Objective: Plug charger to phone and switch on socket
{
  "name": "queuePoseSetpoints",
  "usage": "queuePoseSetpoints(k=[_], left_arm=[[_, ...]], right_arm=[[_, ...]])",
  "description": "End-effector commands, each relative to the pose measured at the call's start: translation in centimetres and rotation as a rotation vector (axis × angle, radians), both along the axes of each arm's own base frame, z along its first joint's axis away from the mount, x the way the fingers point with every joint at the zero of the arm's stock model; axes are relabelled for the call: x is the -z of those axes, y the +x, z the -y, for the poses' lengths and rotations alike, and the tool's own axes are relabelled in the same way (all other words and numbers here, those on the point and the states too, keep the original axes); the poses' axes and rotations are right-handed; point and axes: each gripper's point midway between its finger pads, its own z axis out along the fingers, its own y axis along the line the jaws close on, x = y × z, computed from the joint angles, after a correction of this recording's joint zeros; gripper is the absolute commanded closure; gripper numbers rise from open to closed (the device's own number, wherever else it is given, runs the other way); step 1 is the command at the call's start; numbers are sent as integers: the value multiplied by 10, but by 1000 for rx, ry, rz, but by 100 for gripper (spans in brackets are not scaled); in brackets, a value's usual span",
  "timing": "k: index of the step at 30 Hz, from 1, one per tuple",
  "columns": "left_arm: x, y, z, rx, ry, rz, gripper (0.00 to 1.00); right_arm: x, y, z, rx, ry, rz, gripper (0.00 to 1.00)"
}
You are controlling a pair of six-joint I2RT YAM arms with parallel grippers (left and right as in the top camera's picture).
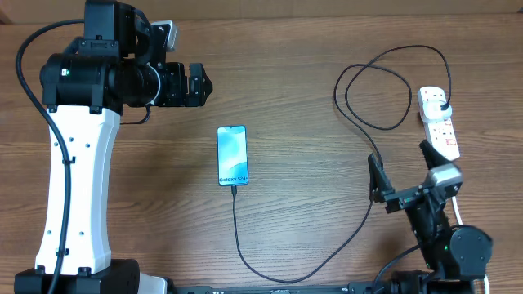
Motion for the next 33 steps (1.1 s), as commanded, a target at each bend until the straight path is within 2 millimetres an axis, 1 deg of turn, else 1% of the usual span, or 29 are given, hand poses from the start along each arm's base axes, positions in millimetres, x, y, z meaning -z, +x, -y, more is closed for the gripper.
queuePoseSetpoints(k=[1,6,13,19,22,26,33], left_arm=[[-8,2,-4,0,9,29,1],[-8,2,-4,0,9,29,0],[-8,2,-4,0,9,29,1],[-8,2,-4,0,9,29,0],[-8,2,-4,0,9,29,0],[-8,2,-4,0,9,29,0],[-8,2,-4,0,9,29,1]], right_arm=[[16,-3,1,10,-4,48,0],[30,-3,1,9,-4,92,0],[55,0,0,4,-4,61,0],[66,-1,-3,-12,0,16,0],[87,-1,-10,-51,3,-74,0],[87,-3,-15,-86,66,-96,0],[87,-3,-15,-86,70,-98,0]])
